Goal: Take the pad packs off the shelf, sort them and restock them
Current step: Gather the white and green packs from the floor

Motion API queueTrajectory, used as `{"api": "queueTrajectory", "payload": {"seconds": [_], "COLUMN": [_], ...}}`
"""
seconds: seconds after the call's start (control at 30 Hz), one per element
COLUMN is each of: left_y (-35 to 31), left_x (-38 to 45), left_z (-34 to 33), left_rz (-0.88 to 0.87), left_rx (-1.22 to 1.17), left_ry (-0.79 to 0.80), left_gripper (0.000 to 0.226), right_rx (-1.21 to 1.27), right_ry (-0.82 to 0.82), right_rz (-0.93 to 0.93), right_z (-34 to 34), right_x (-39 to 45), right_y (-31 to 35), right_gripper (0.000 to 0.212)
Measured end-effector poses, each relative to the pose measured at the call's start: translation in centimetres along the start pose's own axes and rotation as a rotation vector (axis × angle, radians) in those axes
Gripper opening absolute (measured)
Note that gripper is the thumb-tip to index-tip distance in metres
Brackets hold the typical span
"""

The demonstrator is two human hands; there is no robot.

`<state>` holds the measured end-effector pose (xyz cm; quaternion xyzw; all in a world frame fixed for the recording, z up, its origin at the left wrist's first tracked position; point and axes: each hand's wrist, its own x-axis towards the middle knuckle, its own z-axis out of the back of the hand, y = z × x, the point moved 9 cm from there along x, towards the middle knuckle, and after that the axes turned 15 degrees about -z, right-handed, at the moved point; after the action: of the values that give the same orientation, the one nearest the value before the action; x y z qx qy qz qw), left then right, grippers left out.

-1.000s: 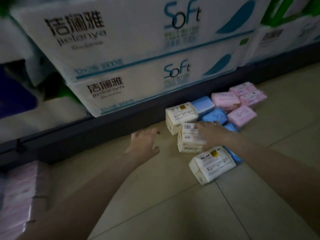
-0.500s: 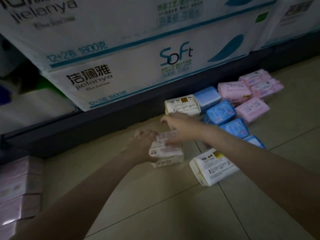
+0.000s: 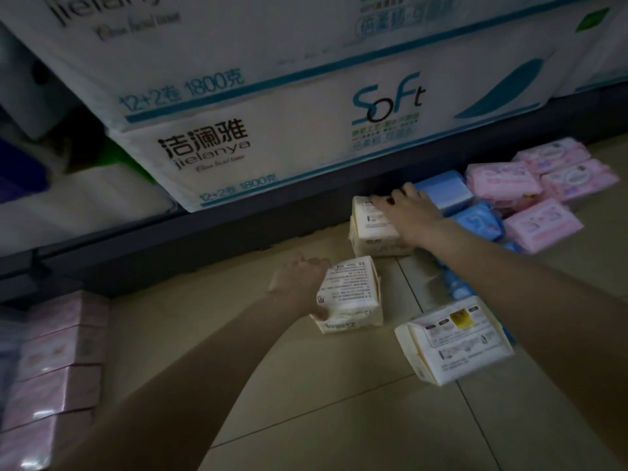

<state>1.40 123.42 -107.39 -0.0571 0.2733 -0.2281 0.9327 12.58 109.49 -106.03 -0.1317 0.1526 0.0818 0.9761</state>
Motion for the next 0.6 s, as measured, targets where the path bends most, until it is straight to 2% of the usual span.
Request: {"api": "queueTrajectory", "payload": {"seconds": [0.17, 0.23, 0.33, 0.43, 0.6], "left_y": [-0.6, -1.2, -0.9, 1.4, 5.5], "left_x": [-0.6, -1.3, -4.8, -11.2, -26.3], "left_z": [-0.4, 1.2, 5.0, 10.9, 22.6], "left_rz": [0.006, -0.063, -0.175, -0.183, -0.128], "left_rx": [-0.089, -0.155, -0.069, 0.004, -0.179], "left_ry": [0.073, 0.081, 0.2, 0.258, 0.163], "left_gripper": [0.086, 0.082, 0.085, 0.081, 0.069], "right_rx": [0.199, 0.337, 0.528, 0.565, 0.662], "right_ry": [0.027, 0.042, 0.095, 0.049, -0.152], "right_rz": [-0.068, -0.05, 0.056, 0.132, 0.263], "right_z": [1.8, 3.9, 8.5, 15.7, 32.3], "right_x": [-2.2, -3.7, -7.0, -10.8, -18.5], "right_y": [-0.5, -0.9, -0.3, 1.4, 5.6], "right_gripper": [0.086, 0.086, 0.077, 0.061, 0.05]}}
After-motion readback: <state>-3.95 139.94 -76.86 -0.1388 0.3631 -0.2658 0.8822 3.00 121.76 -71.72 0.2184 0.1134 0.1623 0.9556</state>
